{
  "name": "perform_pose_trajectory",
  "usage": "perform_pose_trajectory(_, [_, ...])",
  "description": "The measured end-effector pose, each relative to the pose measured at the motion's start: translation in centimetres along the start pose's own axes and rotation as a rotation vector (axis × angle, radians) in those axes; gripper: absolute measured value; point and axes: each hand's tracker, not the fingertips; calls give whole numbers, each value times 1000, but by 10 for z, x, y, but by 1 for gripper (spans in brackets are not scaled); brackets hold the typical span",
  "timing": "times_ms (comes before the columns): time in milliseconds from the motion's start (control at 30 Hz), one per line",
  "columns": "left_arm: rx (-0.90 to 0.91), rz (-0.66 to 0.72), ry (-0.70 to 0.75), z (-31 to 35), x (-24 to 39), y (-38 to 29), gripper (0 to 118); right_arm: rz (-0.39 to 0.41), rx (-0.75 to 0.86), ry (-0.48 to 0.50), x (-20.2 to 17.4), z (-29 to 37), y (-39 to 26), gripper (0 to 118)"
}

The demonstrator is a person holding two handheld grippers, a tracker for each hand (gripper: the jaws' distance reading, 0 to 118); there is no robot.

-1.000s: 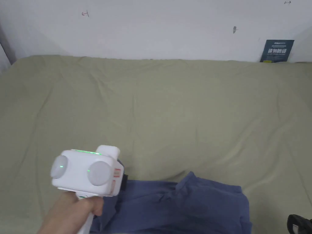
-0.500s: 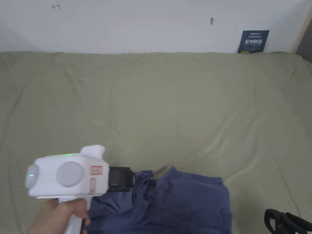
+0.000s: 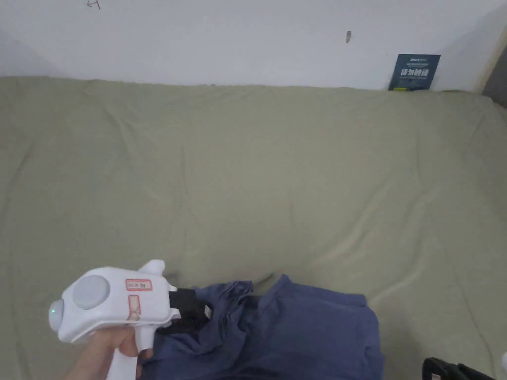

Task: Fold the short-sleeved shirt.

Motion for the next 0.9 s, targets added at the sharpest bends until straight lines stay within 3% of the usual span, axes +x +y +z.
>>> perform_pose_trajectory(33, [-23, -16, -25, -10, 4, -6, 0, 0, 0, -3, 2, 0, 0, 0])
perform_pose_trajectory(100, [-51, -72, 58, -26, 11, -15, 0, -7, -5, -10, 5, -2, 0, 0])
perform_pose_trajectory(200, [-27, 9, -21, -26, 3, -22, 0, -8, -10, -16, 6, -5, 0, 0])
perform_pose_trajectory(367, [-41, 0, -34, -15, -5, -13, 0, -5, -19, 1, 0, -10, -1, 0])
perform_pose_trajectory(633, [139, -180, 40, 110, 9, -9, 0, 18, -5, 34, -11, -13, 7, 0])
perform_pose_trajectory(833, [166, -143, 171, 150, -30, -16, 0, 37, 6, 49, -20, -14, 11, 0])
perform_pose_trajectory(900, [159, -109, 143, 148, -42, -17, 0, 41, -1, 47, -22, -15, 11, 0])
